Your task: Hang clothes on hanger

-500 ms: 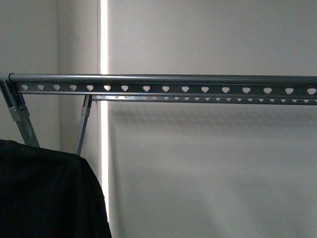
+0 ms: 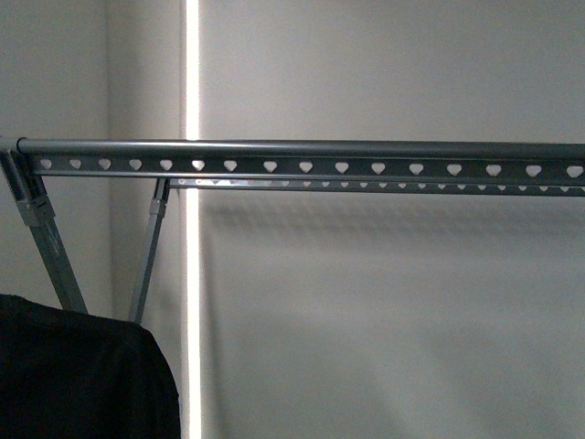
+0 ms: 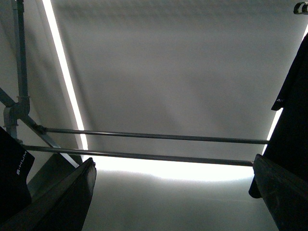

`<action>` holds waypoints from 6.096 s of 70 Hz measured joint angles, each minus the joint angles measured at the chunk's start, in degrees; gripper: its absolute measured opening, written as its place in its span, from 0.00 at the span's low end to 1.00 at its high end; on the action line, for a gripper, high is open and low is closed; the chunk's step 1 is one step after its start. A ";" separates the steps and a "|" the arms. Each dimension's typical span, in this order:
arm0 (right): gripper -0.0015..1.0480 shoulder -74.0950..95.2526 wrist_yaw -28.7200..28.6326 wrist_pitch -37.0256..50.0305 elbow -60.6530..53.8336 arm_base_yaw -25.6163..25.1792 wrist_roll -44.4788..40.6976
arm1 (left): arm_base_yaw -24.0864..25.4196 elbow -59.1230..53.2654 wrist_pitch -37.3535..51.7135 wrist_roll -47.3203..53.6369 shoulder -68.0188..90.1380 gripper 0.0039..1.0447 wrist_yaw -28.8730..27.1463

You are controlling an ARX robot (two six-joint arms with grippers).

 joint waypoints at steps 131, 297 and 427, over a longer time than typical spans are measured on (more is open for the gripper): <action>0.93 0.00 -0.07 0.00 0.00 0.00 0.00 | -20.61 94.31 -51.84 -77.57 104.02 0.94 -53.40; 0.93 0.04 0.09 0.02 0.00 0.02 -0.02 | -15.02 67.30 7.76 -37.31 101.26 0.13 -29.46; 0.93 0.00 0.02 0.02 0.00 0.02 -0.02 | -15.43 65.26 17.35 48.41 93.35 0.13 33.55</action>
